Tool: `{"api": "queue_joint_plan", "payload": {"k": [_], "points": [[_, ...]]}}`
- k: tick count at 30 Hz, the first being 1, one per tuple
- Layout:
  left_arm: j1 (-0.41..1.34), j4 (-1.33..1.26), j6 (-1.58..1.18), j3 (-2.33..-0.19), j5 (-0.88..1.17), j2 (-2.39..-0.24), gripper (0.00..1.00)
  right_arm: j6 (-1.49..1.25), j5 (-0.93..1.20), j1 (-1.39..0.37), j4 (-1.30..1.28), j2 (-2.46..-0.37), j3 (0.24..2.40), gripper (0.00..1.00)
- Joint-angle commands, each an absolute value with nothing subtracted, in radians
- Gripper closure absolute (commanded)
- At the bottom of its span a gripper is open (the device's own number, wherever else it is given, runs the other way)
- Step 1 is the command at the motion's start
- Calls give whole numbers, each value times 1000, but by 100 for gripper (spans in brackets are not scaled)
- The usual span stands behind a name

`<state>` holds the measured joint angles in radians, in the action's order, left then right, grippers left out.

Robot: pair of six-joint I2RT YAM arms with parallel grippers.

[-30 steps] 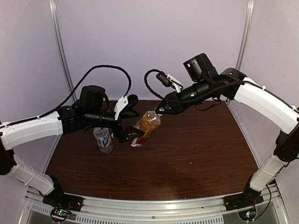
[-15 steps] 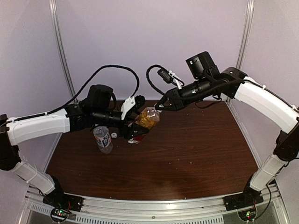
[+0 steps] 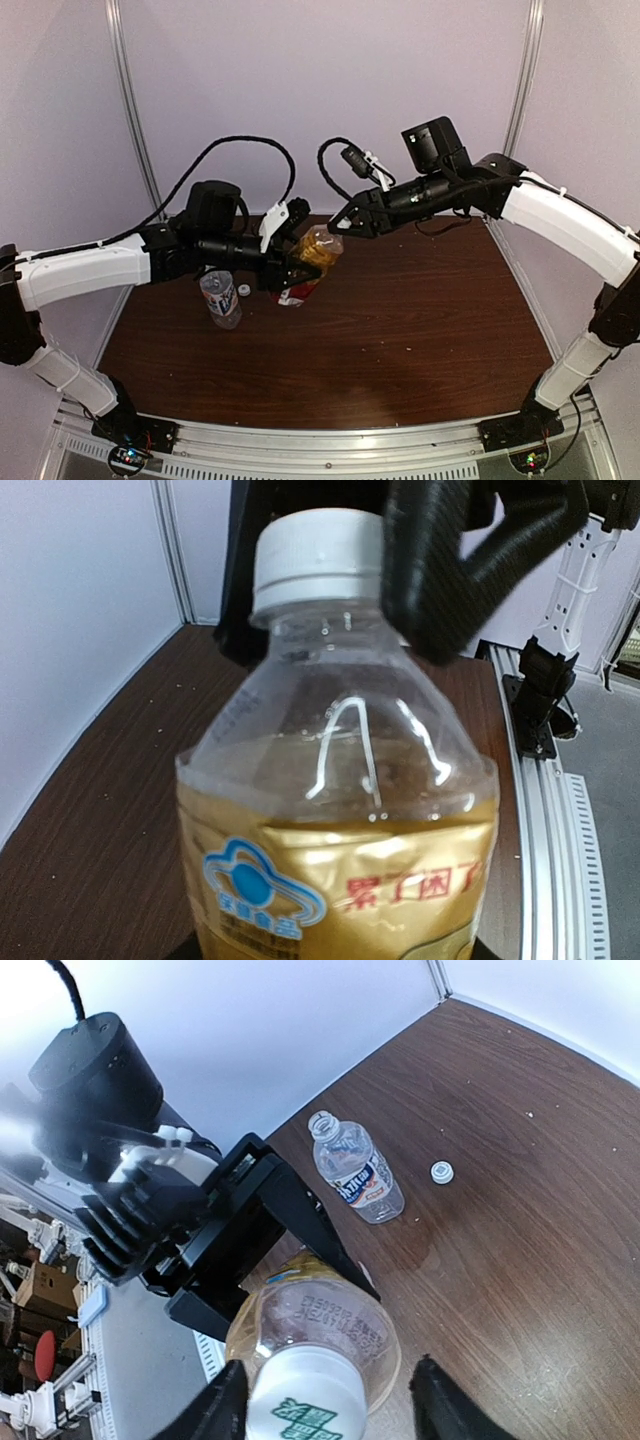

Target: Unscrew the bottle caps

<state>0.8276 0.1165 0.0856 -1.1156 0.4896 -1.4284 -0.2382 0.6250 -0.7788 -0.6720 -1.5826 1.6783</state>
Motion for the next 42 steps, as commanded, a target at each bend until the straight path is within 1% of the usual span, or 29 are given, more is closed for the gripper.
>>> {"api": "queue_joint_plan", "payload": {"k": [1,2,3,5,9,14,23,30,36,39,42], "points": [[831,-92,-90,-1079,513,-1407,62,-271,595,-775,-530,-1527,1632,29],[831,-133,-126,-1064,513,-1406,62,-282,583,-776,-492,-1517,1620,23],[831,-162,-160,-1054,513,-1404,62,-294,571,-776,-461,-1506,1605,19],[831,-206,-221,-1040,504,-1401,62,-311,549,-778,-410,-1487,1575,15],[831,-263,-297,-1026,510,-1401,62,-332,522,-783,-319,-1447,1524,14],[832,-321,-361,-1017,537,-1411,62,-340,499,-787,-276,-1438,1513,15],[834,-362,-400,-1009,560,-1416,63,-354,506,-794,-232,-1468,1541,26],[834,-356,-396,-1008,565,-1417,64,-357,528,-801,-227,-1501,1564,36],[834,-349,-387,-1009,566,-1420,64,-361,542,-805,-209,-1512,1569,49],[834,-344,-382,-1011,565,-1424,64,-366,551,-807,-201,-1514,1568,52],[834,-341,-379,-1010,565,-1425,64,-368,554,-807,-192,-1513,1567,51]]}}
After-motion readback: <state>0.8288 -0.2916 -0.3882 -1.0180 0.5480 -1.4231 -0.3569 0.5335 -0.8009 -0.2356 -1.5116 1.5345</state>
